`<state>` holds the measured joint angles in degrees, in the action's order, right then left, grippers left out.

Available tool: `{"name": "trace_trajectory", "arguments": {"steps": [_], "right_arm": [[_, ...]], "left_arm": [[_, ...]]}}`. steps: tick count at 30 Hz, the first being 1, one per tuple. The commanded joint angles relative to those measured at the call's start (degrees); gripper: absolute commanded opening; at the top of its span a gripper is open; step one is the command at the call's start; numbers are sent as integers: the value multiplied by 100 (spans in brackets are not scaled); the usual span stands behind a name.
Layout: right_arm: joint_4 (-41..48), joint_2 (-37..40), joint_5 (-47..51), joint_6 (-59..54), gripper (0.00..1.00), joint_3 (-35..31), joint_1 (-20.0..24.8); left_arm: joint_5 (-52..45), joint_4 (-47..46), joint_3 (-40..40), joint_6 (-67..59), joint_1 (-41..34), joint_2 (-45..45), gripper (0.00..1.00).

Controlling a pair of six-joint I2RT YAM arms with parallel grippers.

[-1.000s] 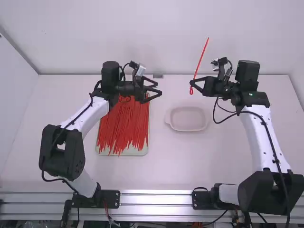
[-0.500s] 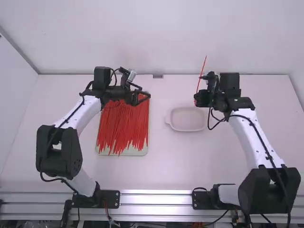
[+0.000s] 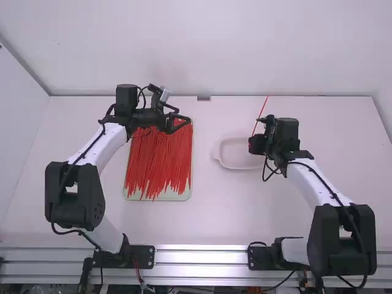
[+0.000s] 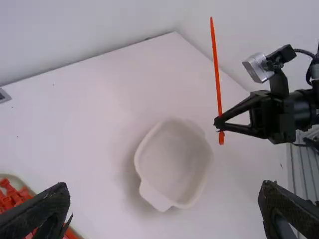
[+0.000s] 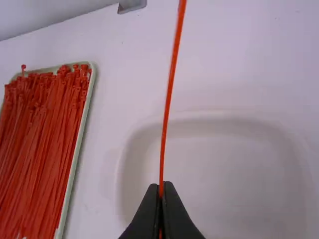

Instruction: Fasten the cable tie

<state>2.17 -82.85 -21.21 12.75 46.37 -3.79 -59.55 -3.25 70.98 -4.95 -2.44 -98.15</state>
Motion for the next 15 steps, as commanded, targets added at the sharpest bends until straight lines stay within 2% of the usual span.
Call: {"name": "trace_trajectory", "arguments": {"steps": [1, 10, 15], "right_arm": [[-212, -229, 26, 120, 0, -37, -2], [-490, -1659, 13, 225, 0, 345, -127], [-474, -1976, 15, 223, 0, 514, -273]], "left_arm": [[-210, 79, 149, 83, -17, 66, 99], [-299, 258, 149, 245, -17, 68, 99], [-299, 264, 149, 262, -26, 66, 99]]}}
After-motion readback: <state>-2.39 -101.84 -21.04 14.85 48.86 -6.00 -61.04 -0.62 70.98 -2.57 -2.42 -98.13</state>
